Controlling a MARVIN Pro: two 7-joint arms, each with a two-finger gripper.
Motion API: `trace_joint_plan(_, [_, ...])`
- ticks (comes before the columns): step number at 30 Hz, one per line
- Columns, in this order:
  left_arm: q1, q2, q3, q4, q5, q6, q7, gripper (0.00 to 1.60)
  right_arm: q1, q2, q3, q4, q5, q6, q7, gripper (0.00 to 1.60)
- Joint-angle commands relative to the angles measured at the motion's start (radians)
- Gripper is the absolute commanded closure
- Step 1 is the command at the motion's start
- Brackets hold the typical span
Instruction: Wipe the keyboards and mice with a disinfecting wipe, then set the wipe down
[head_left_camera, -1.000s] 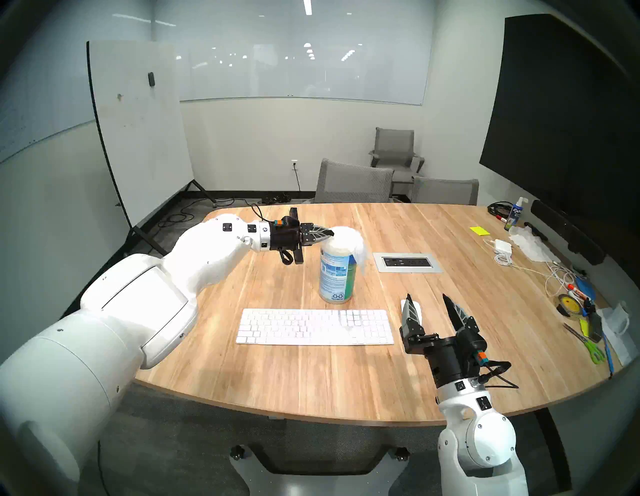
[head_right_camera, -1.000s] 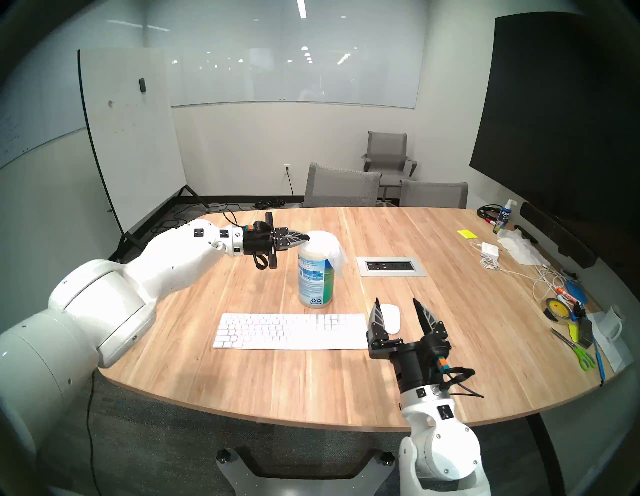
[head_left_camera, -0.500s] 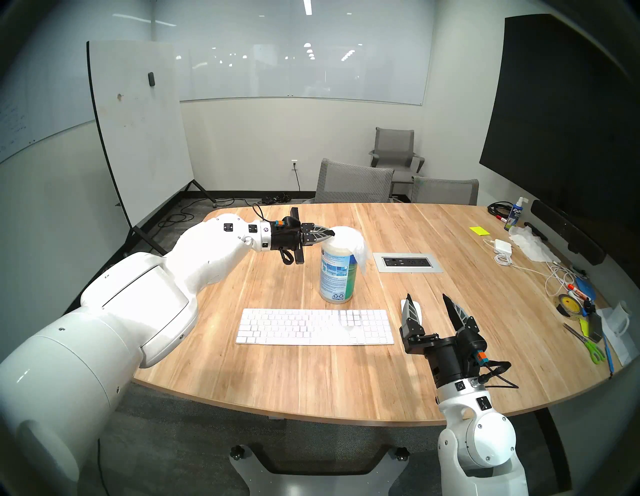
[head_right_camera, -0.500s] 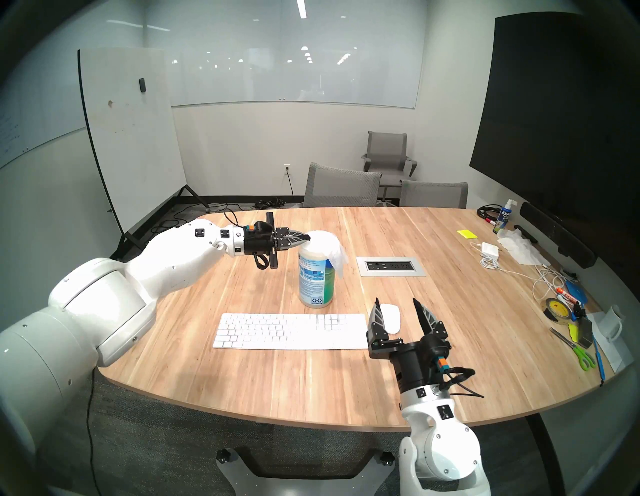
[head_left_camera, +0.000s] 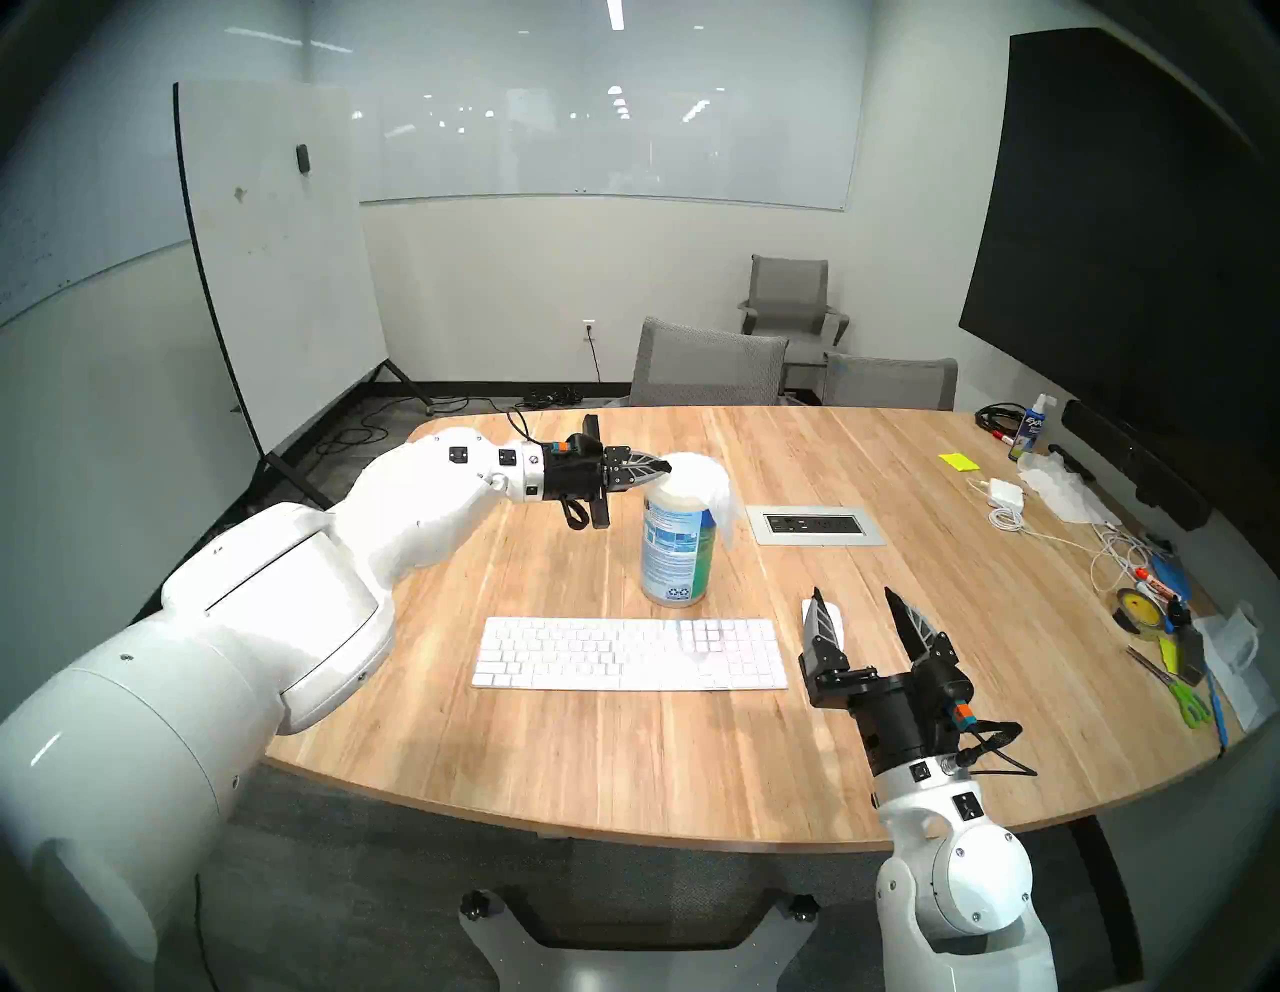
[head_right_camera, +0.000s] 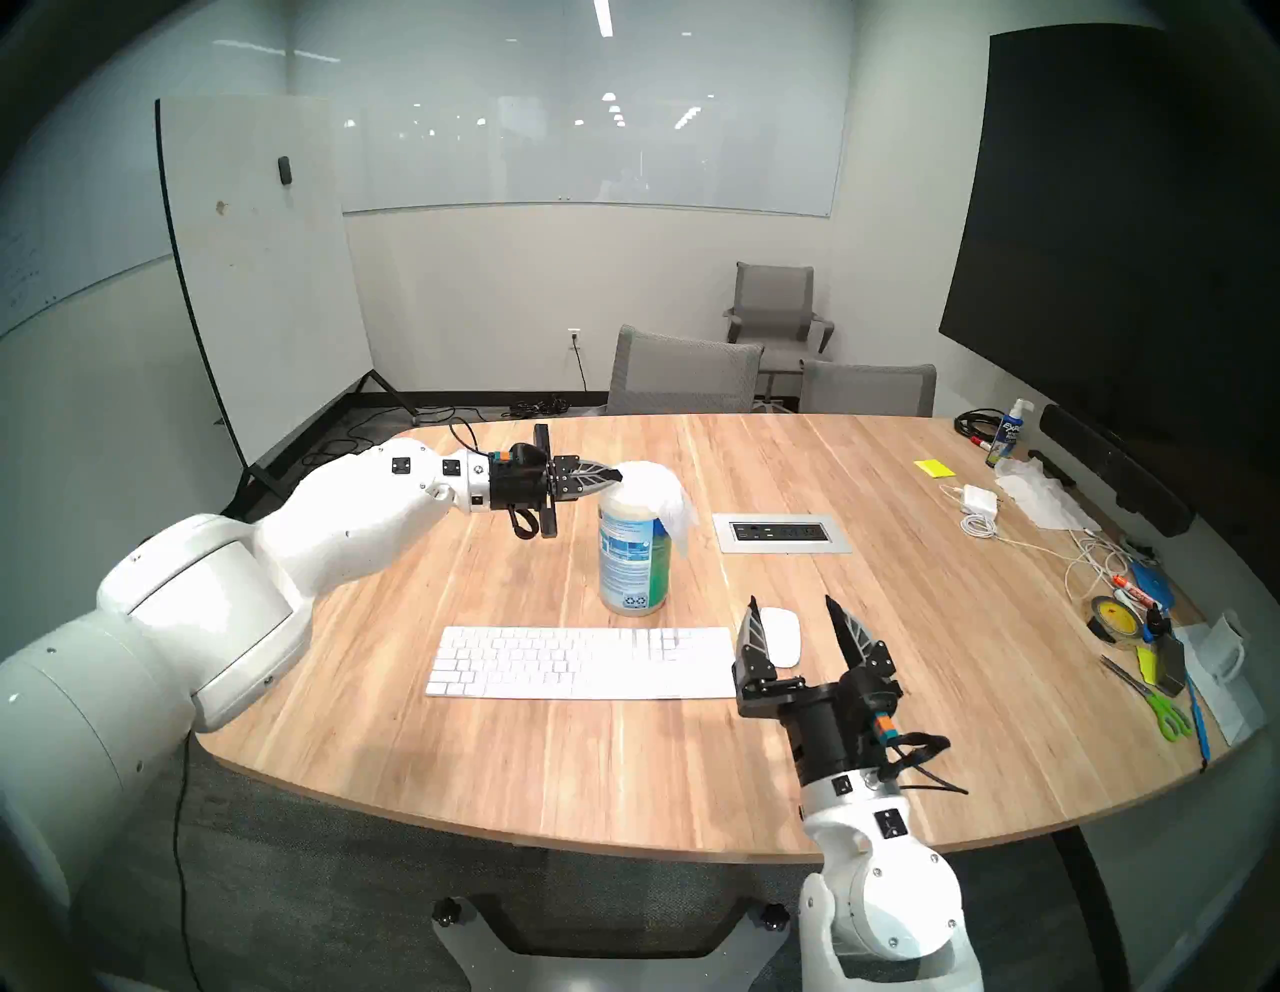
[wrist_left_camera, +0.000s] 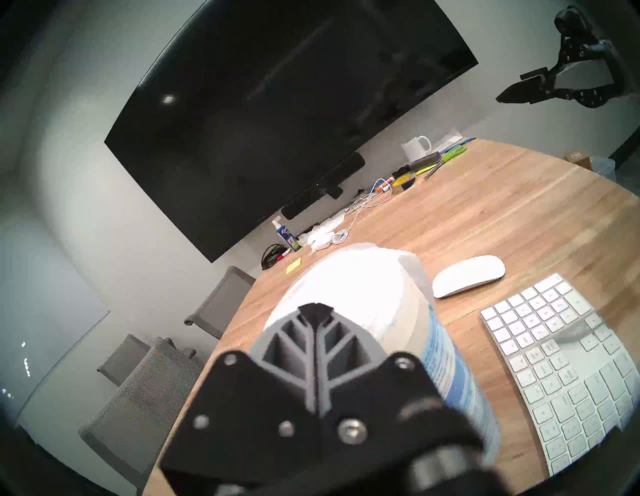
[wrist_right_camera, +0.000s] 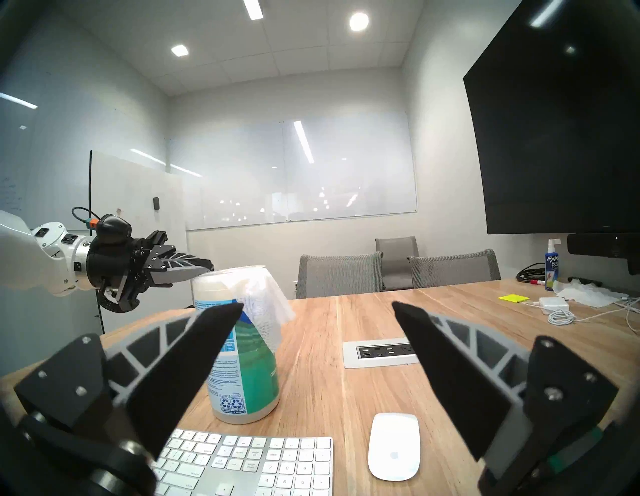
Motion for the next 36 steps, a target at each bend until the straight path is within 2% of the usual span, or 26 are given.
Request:
trace_joint_plan(1, [-0.002,0.005,0.020,-0.003,-0.013,0.004,-0.111,1.60,0.008,0.016,0.006,-0.041,-0.031,-0.004,0.002,0.00])
trace_joint_plan(9, [-0.004,0.009,0.049,-0.009,-0.032,0.003,-0.095,1.60,0.022,0.039,0.016,-0.046,-0.051,0.011,0.020,0.00])
trace_joint_plan(15, [-0.009,0.010,0.056,-0.004,-0.056,0.004,-0.130,1.60,0.028,0.048,0.023,-0.054,-0.063,0.023,0.034,0.00])
trace_joint_plan(16, [-0.007,0.012,0.068,-0.011,-0.051,0.003,-0.096,1.60,0.029,0.050,0.024,-0.056,-0.064,0.029,0.036,0.00])
trace_joint_plan(17, [-0.008,0.012,0.067,-0.010,-0.055,0.004,-0.105,1.60,0.030,0.050,0.025,-0.058,-0.063,0.038,0.038,0.00])
trace_joint_plan(36, [-0.015,0.019,0.121,-0.016,-0.108,0.004,-0.107,1.60,0.011,0.026,0.021,-0.112,-0.073,0.150,0.032,0.00])
